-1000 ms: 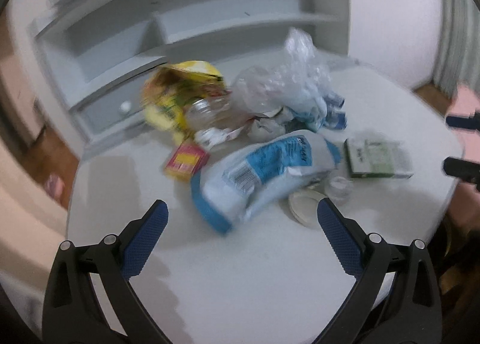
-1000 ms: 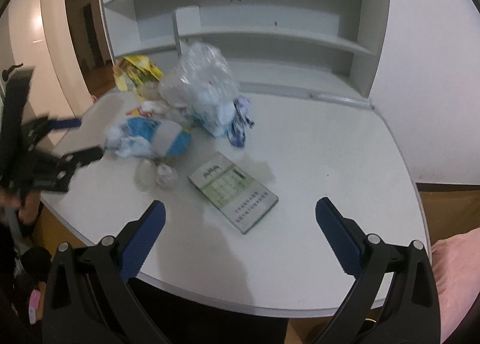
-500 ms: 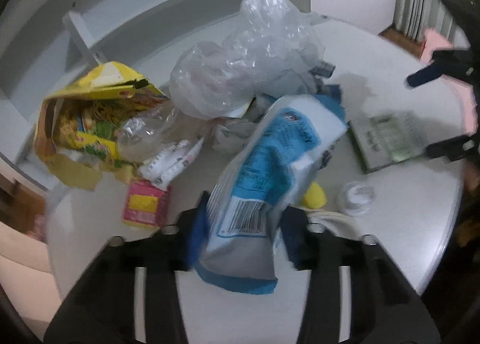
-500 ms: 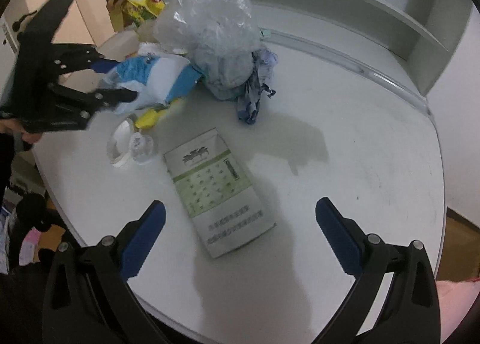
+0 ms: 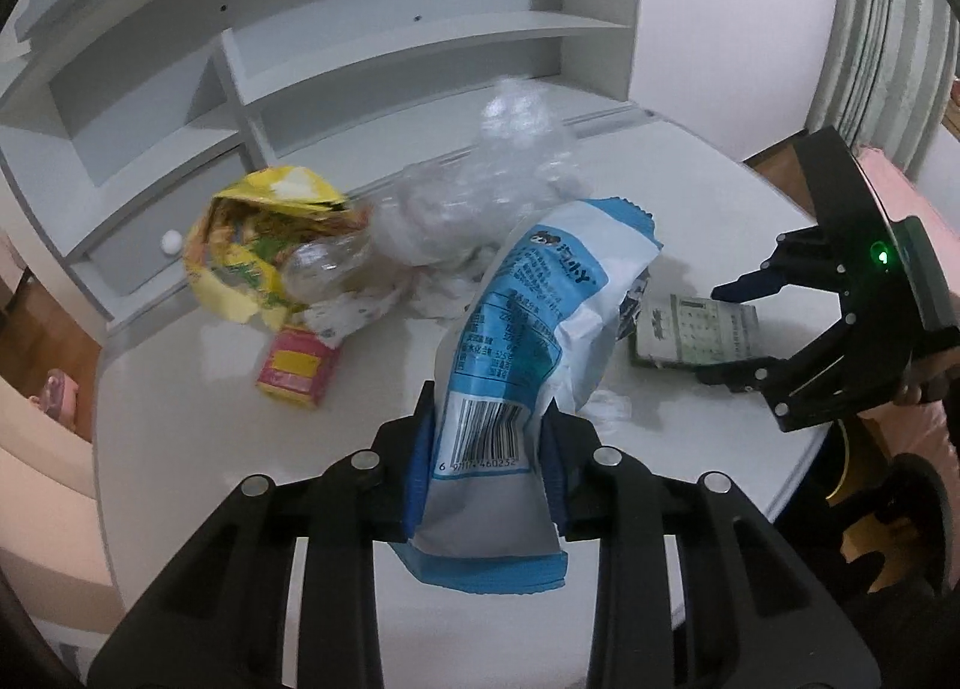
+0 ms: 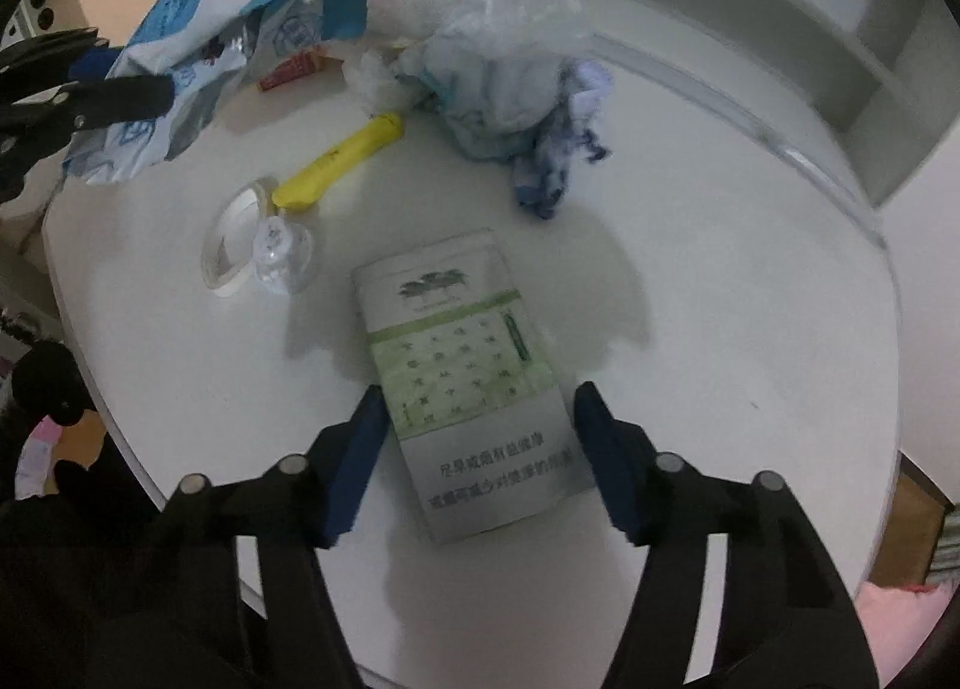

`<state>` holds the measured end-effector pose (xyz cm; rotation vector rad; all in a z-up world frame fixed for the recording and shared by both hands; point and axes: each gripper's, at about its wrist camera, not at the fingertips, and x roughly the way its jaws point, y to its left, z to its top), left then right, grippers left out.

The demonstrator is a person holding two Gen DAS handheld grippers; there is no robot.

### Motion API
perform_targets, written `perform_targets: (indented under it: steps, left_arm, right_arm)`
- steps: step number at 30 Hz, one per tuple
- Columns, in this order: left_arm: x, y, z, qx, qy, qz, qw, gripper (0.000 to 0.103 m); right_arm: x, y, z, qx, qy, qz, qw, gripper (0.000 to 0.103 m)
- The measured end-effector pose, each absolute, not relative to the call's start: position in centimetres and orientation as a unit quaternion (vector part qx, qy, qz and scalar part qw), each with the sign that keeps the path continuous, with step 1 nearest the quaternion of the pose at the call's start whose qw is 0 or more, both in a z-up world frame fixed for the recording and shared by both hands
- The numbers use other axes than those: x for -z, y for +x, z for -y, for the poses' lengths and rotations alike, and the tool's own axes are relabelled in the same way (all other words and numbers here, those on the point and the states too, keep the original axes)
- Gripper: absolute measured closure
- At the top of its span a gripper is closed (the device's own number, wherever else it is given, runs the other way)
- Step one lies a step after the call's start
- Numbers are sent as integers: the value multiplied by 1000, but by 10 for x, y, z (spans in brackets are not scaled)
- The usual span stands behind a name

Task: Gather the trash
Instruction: 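Grasp the blue-and-white snack bag with the left gripper while the right grasps the cigarette box, then carry both items over the black bin and open both grippers to drop them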

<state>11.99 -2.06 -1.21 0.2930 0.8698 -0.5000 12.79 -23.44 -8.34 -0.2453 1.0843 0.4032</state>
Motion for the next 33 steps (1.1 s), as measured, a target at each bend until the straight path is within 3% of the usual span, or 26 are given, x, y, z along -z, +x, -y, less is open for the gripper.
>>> perform_targets:
  steps: [9,14,18,28,33]
  left_arm:
    - [0,74,161,365,131,-389,836,73]
    - [18,25,290,483,145,-381,775,73]
    - [64,-8,379,538,151,-410,721,73]
    - [268,-31,530,507,202,-565,619,73]
    - [301,-45,555,504,210,-591,595,69]
  right_arm:
    - [44,-11,410,20,68,-443,894,43]
    - [73,-130,522,187,189,-424,866,43]
    - [127,-203,573,283,258,-431,817,43]
    - [270,-269,625,319,392,-475,721,43]
    - [295,-270,631,309,416,-486,704,43]
